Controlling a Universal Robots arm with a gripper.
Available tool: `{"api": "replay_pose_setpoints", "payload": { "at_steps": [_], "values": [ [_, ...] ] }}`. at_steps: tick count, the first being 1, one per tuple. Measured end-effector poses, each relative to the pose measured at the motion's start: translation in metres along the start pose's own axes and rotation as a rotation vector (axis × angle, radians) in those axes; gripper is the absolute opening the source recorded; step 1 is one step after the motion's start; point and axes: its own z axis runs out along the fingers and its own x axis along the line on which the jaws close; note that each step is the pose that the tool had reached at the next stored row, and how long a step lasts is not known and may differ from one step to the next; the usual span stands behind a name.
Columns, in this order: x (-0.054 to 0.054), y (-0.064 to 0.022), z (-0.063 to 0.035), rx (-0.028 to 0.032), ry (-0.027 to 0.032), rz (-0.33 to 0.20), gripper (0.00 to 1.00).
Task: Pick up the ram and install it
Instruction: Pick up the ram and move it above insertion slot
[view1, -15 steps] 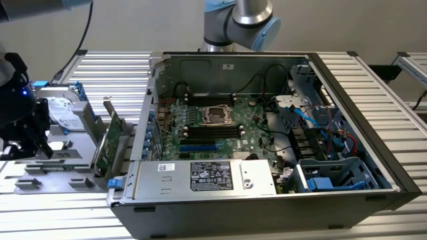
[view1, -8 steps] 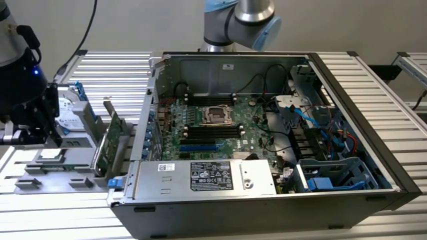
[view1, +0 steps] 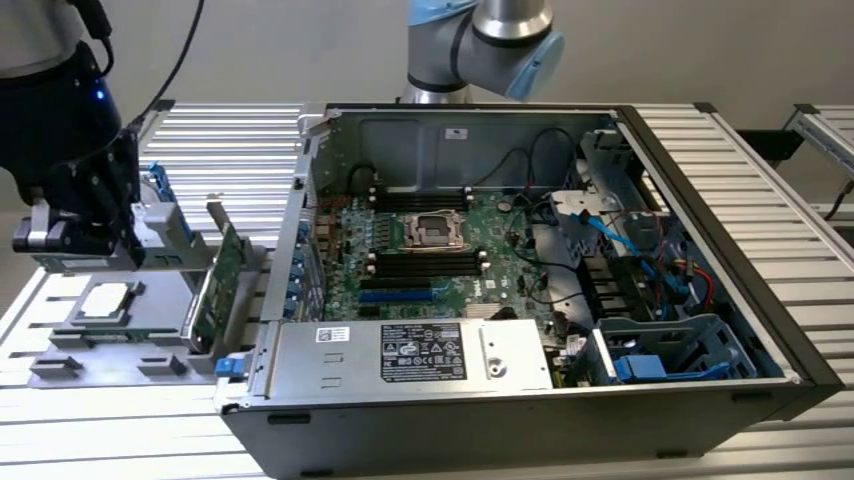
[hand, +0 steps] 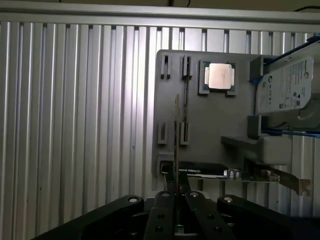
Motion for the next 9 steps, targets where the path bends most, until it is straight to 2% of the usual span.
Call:
{"api": "replay_pose_setpoints", "payload": {
  "at_steps": [6, 9],
  "values": [
    [-0.002, -0.0199, -0.0179, -0.0058, 0.0031, 0.000, 0.14],
    [-0.003, -0.0307, -0.0206, -0.0074, 0.0095, 0.001, 0.14]
  ]
}}
